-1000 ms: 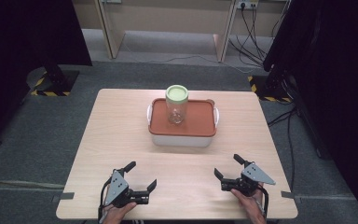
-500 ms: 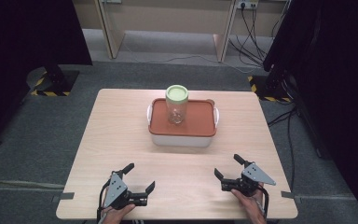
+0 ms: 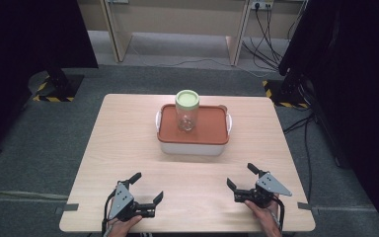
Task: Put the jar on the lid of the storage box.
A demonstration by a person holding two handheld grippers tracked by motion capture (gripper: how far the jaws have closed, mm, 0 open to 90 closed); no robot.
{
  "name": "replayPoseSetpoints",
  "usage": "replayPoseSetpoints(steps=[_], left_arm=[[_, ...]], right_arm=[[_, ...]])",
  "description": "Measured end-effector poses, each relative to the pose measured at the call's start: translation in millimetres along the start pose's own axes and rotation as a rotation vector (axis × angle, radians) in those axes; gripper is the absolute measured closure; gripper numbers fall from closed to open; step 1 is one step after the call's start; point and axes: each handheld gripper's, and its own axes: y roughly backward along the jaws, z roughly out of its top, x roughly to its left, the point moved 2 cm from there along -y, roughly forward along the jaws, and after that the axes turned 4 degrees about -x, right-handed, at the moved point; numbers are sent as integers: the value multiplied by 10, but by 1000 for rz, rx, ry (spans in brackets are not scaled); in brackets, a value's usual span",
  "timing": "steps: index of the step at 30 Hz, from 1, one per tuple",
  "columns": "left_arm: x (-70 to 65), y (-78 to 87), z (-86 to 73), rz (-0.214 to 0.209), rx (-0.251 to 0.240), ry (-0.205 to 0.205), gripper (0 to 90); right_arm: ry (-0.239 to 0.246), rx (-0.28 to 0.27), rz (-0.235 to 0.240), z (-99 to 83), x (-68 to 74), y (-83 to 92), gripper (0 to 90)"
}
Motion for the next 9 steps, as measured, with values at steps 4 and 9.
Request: replayPoseSetpoints(steps=[4,9], left_arm=[[10,-1,0,2,0,4,0],[21,0,-5,6,-1,9,0]], right_arm=[[1,-1,1,0,-2,0,8],[1,-2,1,1,-4,2,8]])
